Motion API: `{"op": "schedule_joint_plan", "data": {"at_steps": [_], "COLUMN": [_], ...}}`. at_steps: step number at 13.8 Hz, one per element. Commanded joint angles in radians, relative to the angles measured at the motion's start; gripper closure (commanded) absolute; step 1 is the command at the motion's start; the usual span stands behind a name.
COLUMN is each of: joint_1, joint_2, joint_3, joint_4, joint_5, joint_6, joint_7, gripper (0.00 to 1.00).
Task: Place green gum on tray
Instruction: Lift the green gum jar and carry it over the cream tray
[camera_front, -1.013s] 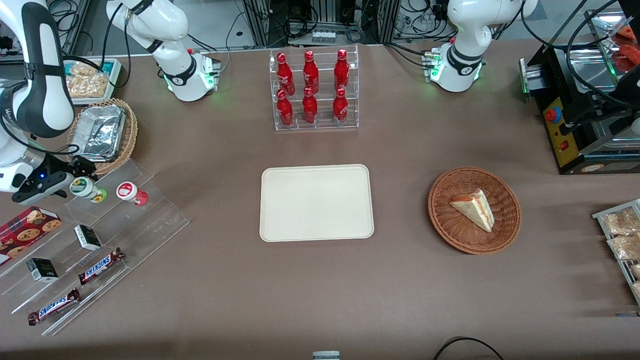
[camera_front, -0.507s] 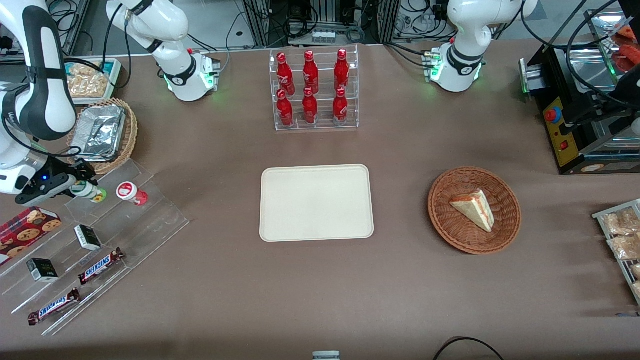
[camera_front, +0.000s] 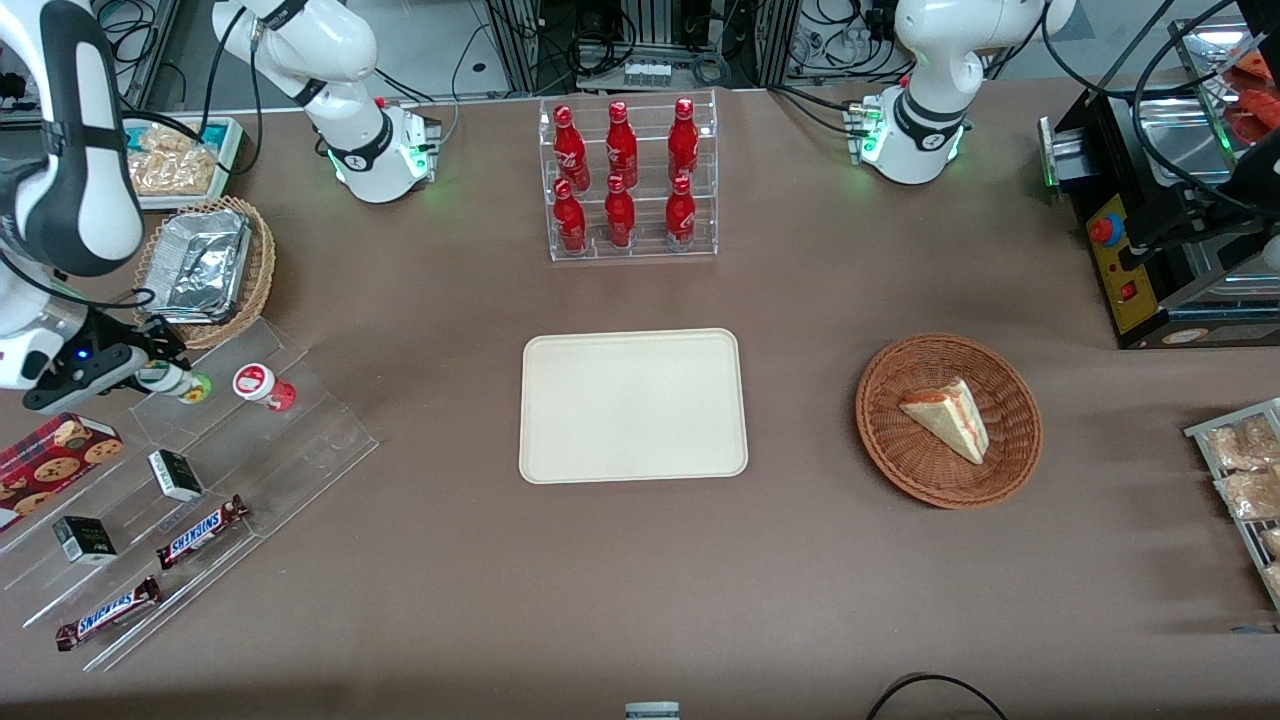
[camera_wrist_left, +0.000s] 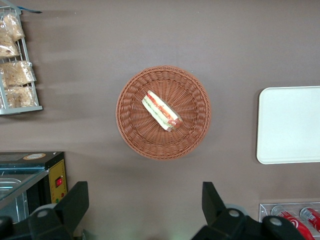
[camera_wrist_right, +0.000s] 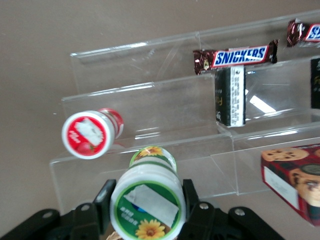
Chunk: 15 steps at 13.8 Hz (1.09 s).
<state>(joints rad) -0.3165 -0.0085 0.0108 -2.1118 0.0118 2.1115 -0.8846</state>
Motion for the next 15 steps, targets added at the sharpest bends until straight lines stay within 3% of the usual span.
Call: {"op": "schedule_joint_plan", "data": {"at_steps": [1,7,15], "joint_1": [0.034,0.196,0.598], "joint_2": [-0.022,-0.021,0.019], "joint_3": [0.0,0.0,-0.002], "joint_4": [0.116,0.236,0.245], "joint_5": [-0.006,-0.003,-0.004], "joint_6": [-0.161,-0.285,-0.266], "joint_7": [0.016,0.192,0.818], "gripper": [1.0,1.0,1.0]}}
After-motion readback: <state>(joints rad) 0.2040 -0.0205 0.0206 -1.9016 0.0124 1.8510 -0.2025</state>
